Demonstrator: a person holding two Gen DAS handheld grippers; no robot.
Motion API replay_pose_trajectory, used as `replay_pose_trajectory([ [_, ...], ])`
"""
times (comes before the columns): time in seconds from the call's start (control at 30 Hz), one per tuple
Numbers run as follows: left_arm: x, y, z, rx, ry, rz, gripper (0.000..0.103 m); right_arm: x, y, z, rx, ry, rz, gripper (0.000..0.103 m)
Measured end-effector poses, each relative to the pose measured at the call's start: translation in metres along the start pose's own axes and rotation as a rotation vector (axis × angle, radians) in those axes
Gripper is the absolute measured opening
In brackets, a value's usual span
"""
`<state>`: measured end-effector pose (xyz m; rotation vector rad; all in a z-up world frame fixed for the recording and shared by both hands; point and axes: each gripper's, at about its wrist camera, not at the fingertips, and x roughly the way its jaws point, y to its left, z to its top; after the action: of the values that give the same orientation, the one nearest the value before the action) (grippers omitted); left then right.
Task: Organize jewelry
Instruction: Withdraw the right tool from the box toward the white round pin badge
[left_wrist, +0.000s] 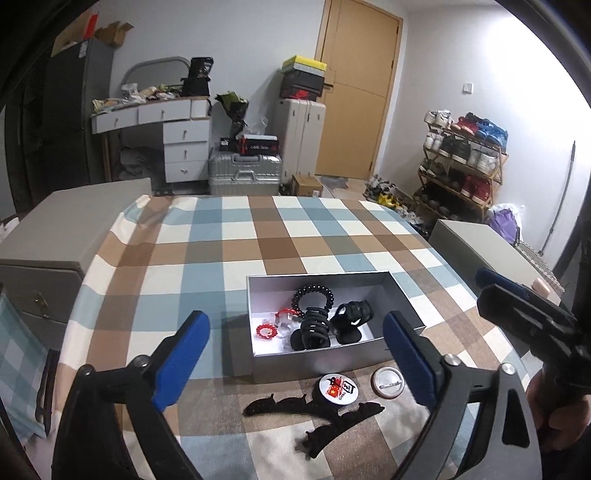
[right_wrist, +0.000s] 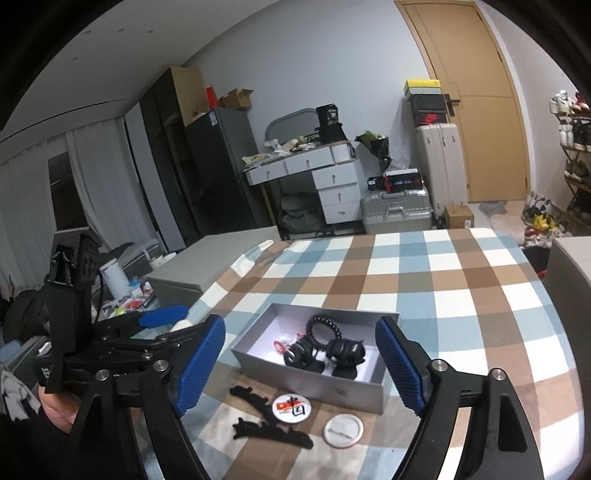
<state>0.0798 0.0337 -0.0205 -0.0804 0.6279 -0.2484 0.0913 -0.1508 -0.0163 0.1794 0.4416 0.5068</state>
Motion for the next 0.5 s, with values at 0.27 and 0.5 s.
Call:
replay_pose_trajectory([
  [0.27, -0.006, -0.01, -0.023, 0.041, -0.061, 0.081, 0.1, -0.005, -0.005, -0.026, -0.004, 0.032, -0.029, 0.091],
  [0.5, 0.005, -0.006, -0.051, 0.017, -0.008, 0.054, 0.1, 0.008, -0.011, -0.051, -0.01, 0.117, -0.059, 0.091],
])
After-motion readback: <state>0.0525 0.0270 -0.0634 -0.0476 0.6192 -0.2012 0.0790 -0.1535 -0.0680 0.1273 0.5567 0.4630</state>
